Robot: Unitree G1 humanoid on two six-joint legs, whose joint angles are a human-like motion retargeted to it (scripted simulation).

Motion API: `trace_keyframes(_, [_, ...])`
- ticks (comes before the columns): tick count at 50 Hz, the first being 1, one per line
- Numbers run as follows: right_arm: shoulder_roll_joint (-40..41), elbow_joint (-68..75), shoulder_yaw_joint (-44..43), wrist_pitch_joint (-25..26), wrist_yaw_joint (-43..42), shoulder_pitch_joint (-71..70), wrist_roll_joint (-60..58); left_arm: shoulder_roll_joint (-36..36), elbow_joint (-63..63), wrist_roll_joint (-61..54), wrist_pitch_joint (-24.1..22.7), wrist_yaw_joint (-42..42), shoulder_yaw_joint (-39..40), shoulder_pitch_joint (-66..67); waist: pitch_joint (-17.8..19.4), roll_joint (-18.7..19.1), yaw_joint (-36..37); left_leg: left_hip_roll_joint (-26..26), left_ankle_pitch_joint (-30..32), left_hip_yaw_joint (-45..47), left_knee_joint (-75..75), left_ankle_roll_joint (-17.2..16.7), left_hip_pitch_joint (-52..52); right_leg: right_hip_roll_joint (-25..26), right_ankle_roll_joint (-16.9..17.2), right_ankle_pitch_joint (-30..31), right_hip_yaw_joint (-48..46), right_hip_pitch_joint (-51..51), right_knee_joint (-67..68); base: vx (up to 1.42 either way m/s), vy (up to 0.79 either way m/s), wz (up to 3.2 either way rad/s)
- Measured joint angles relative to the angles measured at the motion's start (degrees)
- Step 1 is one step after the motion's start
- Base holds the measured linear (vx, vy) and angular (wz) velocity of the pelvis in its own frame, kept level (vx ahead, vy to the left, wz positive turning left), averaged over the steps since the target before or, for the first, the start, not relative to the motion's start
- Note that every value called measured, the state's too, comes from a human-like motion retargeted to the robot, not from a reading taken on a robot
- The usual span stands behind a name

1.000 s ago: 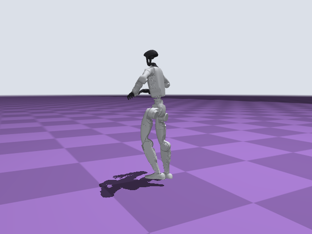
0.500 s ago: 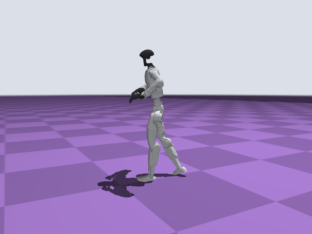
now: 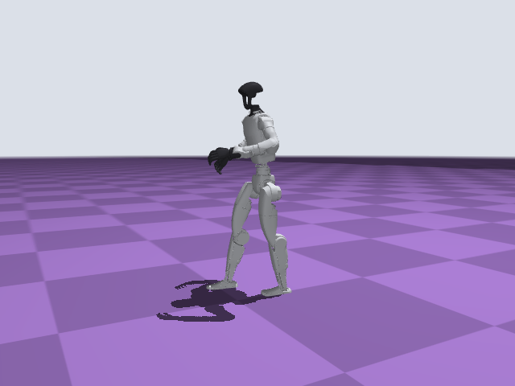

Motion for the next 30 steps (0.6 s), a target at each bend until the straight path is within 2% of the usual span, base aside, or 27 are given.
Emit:
trace_keyframes(2, [2.88,7.83,3.47,0.44,-2.95,-4.43,-3.80,-6.53,5.01,-0.07,1.76,3.46,0.48,-4.36,1.11,-0.14,-0.52,-0.08,-1.60,-1.19,0.21,0.06,2.51,-0.03,3.37,2.26,0.60,0.12,-4.81,0.48,-0.10,0.47])
trace_keyframes(5, [6.78,19.99,8.45,1.02,-6.83,-10.80,-10.55,-16.32,13.23,-1.90,4.26,7.39,1.80,-9.58,1.70,1.22,-1.03,1.20,-3.78,-2.13,0.61,-0.22,5.19,0.78,6.30,-2.10,0.54,-2.13,-5.37,0.50,-0.11,0.27])
trace_keyframes(8, [9.95,30.47,11.51,2.94,-10.28,-14.64,-14.99,-24.57,21.42,-8.22,6.80,9.82,2.93,-12.10,1.13,2.94,-1.77,1.95,-5.13,-3.33,1.32,0.20,6.95,0.85,5.94,-5.03,-0.29,-1.82,-5.37,0.54,-0.13,0.34])
trace_keyframes(12, [13.89,45.48,13.52,5.14,-13.13,-19.33,-18.21,-32.57,36.38,-18.03,9.28,7.98,2.97,-14.14,0.03,4.54,-2.83,1.52,-4.47,-5.27,3.31,1.99,8.67,-0.77,5.14,-1.88,-3.43,1.56,-5.37,0.61,-0.18,0.46])
trace_keyframes(15, [16.82,56.37,14.34,6.74,-13.37,-21.35,-20.10,-35.60,48.65,-20.02,12.30,1.52,1.81,-12.31,-1.41,4.84,-2.34,1.03,-0.09,-6.29,6.50,3.16,9.53,-1.53,4.32,-0.30,-4.92,4.63,-5.37,0.67,-0.27,0.17])
trace_keyframes(18, [19.90,68.13,15.27,7.64,-13.70,-24.12,-22.29,-36.92,61.46,-13.96,15.06,-6.03,0.64,-8.20,-2.98,3.20,-0.81,-1.19,7.47,-5.74,15.46,4.19,7.40,-2.59,3.26,-2.01,-3.87,8.35,-5.37,0.68,-0.33,-0.17])
trace_keyframes(22, [23.13,80.94,14.03,7.83,-17.49,-29.54,-25.05,-38.06,75.79,-2.98,17.18,-9.20,1.87,-1.16,-7.00,0.41,-0.29,-3.75,14.02,1.12,41.84,6.13,-8.73,-4.93,1.96,-6.14,-2.97,9.83,-4.33,0.59,-0.30,0.01])
trace_keyframes(24, [24.01,83.73,12.13,8.35,-20.37,-32.57,-24.83,-38.45,79.80,-1.36,18.58,-7.63,3.52,2.57,-8.05,-0.23,0.60,-2.64,13.73,6.04,51.68,8.22,-16.52,-5.01,1.25,-8.08,-2.35,9.95,-3.46,0.52,-0.24,-0.20])
trace_keyframes(26, [24.73,84.22,10.63,8.66,-22.85,-35.53,-23.00,-38.68,81.68,-2.29,19.62,-6.10,5.35,6.51,-7.91,-1.33,2.55,-1.72,10.27,10.66,56.19,10.75,-21.36,-5.07,1.01,-9.62,-0.96,10.73,-2.88,0.52,-0.20,-0.66])
trace_keyframes(30, [25.99,80.63,10.67,7.78,-25.75,-41.25,-17.61,-39.04,80.42,-9.55,19.54,-5.50,7.61,14.86,-6.46,-4.00,8.03,-1.95,3.27,17.33,51.55,13.74,-26.12,-5.40,1.75,-12.01,3.13,12.61,-2.12,0.51,-0.14,-1.02])
